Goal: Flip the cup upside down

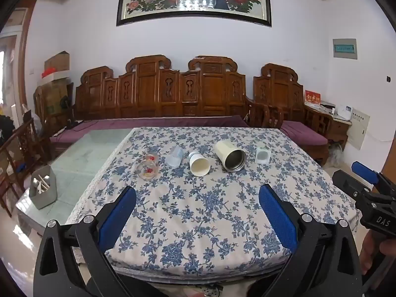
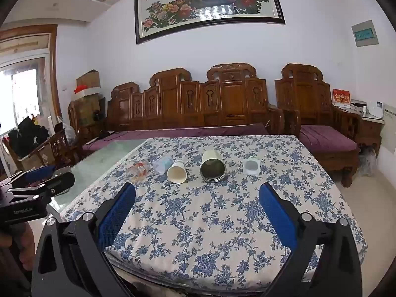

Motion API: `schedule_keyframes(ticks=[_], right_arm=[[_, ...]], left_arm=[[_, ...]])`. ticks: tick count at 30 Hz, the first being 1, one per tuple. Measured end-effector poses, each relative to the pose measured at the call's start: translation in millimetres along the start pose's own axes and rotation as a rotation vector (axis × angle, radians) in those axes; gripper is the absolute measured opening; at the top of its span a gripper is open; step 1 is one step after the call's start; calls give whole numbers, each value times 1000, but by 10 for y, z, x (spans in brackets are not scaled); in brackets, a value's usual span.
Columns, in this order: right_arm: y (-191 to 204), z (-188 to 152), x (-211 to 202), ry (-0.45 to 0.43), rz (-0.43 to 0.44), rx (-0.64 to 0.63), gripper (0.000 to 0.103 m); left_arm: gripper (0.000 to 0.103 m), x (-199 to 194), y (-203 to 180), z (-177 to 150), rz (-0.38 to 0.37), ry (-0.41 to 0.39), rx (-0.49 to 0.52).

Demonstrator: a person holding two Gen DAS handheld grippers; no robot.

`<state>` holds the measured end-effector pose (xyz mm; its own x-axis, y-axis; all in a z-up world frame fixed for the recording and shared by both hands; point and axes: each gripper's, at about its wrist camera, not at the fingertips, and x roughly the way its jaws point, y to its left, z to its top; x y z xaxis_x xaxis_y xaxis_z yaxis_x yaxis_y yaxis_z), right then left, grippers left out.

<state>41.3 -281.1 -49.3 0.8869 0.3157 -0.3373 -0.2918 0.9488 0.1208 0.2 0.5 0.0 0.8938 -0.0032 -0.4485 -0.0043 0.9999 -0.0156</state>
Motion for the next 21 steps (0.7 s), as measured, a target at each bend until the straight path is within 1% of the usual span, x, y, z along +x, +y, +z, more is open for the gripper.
schedule_keyframes(ticks=[18, 19, 21], right_arm=[[-3, -24, 22, 7, -2, 1, 101], [-4, -23, 22, 8, -2, 2, 101], [-1, -21, 18, 8, -1, 1, 101]], left_arm=[[96, -40, -27, -16, -2, -14, 3], [96, -49, -18, 36, -2, -15, 5], [96, -48, -10, 32, -5, -18, 2]])
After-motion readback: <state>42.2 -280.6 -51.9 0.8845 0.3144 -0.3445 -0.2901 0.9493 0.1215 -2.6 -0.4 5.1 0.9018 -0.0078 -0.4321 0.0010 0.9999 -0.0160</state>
